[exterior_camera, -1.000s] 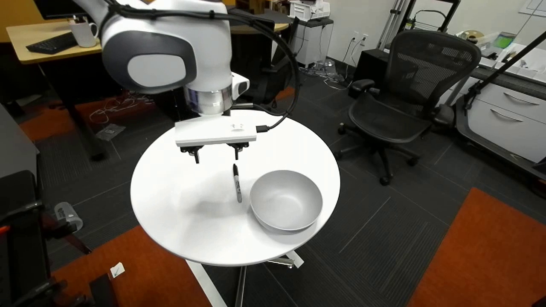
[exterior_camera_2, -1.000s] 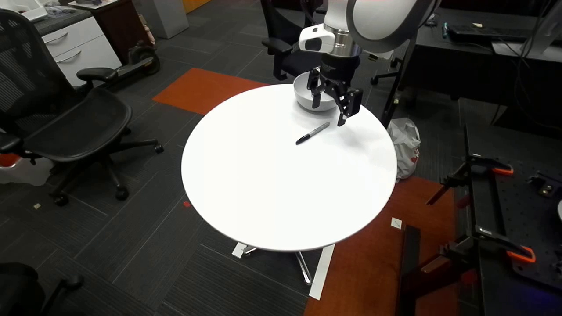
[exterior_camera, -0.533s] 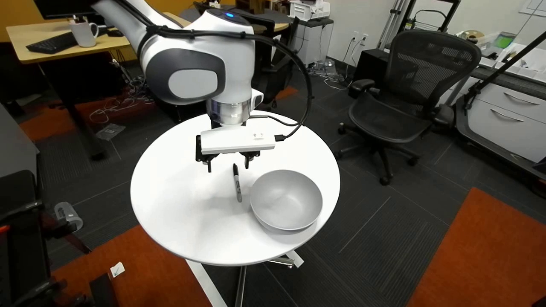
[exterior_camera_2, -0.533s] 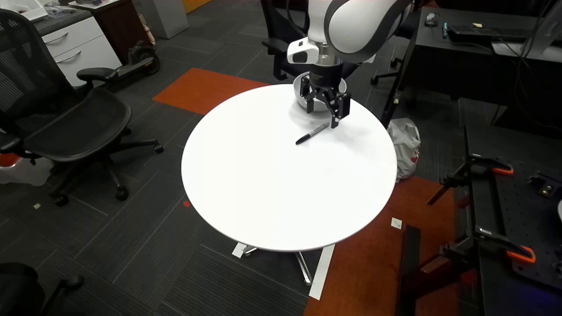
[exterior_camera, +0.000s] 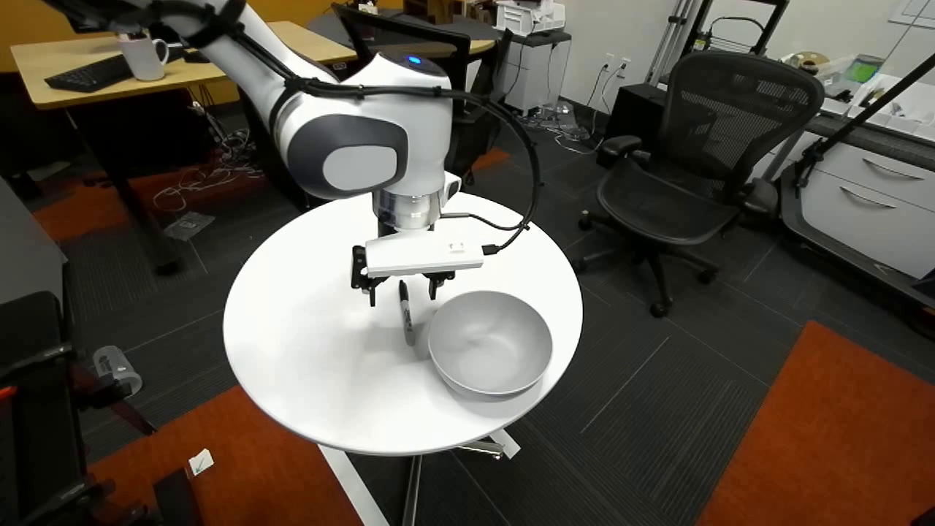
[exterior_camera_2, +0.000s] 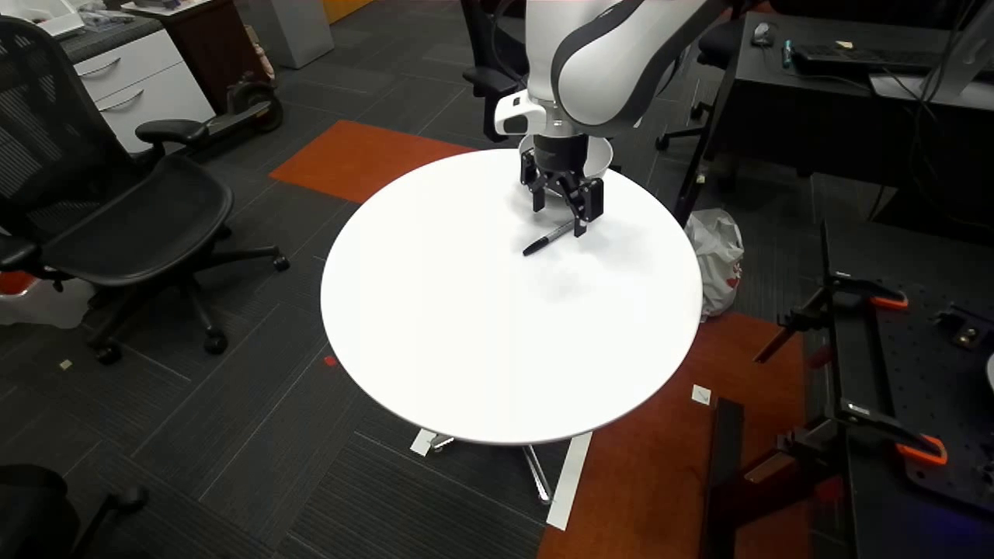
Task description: Put the marker in the bowl and then remove it from the bowl and put it back on the table
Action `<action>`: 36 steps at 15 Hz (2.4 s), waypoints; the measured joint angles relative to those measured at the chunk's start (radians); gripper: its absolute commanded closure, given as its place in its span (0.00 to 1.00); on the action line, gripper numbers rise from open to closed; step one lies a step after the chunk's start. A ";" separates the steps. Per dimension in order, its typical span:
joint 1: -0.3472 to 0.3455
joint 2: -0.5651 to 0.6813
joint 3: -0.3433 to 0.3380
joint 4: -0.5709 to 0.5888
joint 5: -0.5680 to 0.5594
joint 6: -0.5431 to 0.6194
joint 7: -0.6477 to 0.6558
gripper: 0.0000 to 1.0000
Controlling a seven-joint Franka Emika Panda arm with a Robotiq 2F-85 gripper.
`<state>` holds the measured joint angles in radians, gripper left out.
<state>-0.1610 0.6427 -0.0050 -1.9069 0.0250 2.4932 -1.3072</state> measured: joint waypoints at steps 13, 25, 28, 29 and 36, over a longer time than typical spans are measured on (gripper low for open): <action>0.000 0.056 0.012 0.038 -0.017 0.003 0.015 0.50; -0.001 0.062 0.013 0.045 -0.017 0.010 0.029 0.96; 0.003 0.052 0.014 0.046 -0.018 0.031 0.079 0.96; 0.005 0.043 0.014 0.045 -0.019 0.047 0.098 0.96; -0.015 -0.106 0.013 0.008 -0.016 0.139 0.250 0.96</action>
<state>-0.1765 0.5369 0.0084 -1.8989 0.0094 2.6321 -1.0570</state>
